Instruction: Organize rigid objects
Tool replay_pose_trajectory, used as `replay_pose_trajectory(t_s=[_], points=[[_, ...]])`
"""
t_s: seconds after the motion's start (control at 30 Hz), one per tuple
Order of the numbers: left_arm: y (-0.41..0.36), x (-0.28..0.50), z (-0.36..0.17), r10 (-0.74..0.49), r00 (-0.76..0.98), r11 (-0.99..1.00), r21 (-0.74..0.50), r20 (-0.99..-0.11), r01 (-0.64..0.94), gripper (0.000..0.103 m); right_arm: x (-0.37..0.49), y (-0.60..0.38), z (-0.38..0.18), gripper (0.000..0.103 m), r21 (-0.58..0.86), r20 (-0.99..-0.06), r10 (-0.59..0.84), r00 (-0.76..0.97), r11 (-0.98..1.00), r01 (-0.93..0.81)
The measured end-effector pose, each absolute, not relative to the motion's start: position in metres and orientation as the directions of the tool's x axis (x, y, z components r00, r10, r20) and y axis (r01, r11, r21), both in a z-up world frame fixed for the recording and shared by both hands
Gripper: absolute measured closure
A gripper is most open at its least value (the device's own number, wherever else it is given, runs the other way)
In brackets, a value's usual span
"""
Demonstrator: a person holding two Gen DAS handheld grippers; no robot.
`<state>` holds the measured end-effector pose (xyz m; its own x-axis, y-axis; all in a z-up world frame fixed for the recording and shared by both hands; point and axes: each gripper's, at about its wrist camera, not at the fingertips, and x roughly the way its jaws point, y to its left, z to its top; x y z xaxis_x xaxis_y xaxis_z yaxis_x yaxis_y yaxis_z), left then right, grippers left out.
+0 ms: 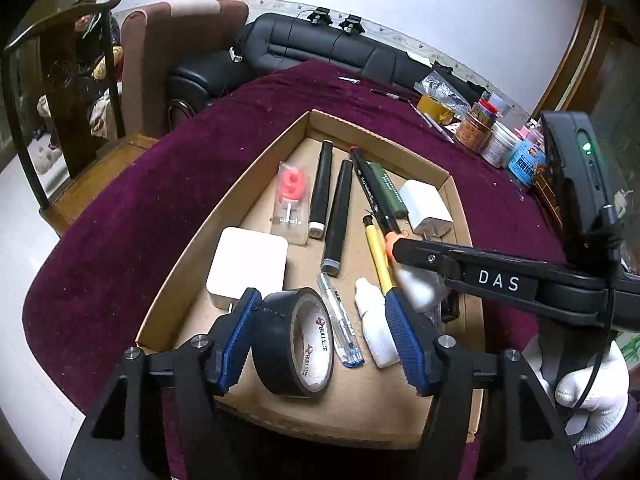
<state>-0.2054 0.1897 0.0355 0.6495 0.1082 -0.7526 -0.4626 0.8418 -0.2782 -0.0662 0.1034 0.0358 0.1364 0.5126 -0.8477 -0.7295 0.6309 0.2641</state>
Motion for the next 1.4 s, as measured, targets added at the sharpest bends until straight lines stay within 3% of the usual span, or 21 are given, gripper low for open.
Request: replay_pose_trajectory(t_s=[0.3,0.47,0.53,0.67,0.73,0.77,0.83,0.97,1.4], points=[[0.182,-0.211,0.048,0.226,0.645,0.842,-0.187,-0.730,-0.506,0.039,-0.087,0.086,0.069,0.073,0.206,-0.779,0.572,0.256,0.619,-0.758],[0.169,-0.215,0.062,0.352,0.642,0.830,-0.090,-0.682,-0.550,0.033,-0.092,0.074,0.076,0.067,0.187,-0.757,0.583,0.296,0.627,-0.756],[0.162,-0.216,0.068,0.395,0.642,0.824,-0.055,-0.657,-0.563,0.032,-0.094,0.066,0.078,0.060,0.193,-0.750,0.588,0.304,0.633,-0.750],[0.153,-0.221,0.084,0.535,0.592,0.756,0.028,-0.603,-0.654,0.030,-0.095,0.046,0.080,0.059,0.199,-0.731,0.596,0.332,0.652,-0.732],[0.148,-0.226,0.094,0.609,0.568,0.712,0.067,-0.553,-0.699,0.017,-0.097,0.036,0.081,0.059,0.196,-0.721,0.599,0.348,0.658,-0.727],[0.146,-0.229,0.098,0.636,0.566,0.696,0.072,-0.525,-0.714,0.000,-0.099,0.032,0.082,0.059,0.195,-0.717,0.600,0.354,0.660,-0.726],[0.142,-0.236,0.107,0.608,0.620,0.720,0.015,-0.495,-0.694,0.001,-0.101,0.026,0.082,0.059,0.190,-0.714,0.600,0.361,0.663,-0.724],[0.146,-0.234,0.109,0.475,0.687,0.776,-0.107,-0.549,-0.622,0.001,-0.105,0.011,0.080,0.059,0.167,-0.707,0.590,0.389,0.674,-0.719],[0.130,-0.221,0.108,0.482,0.626,0.764,-0.055,-0.613,-0.642,0.001,-0.141,-0.005,0.069,0.052,-0.002,-0.689,0.551,0.471,0.649,-0.761]])
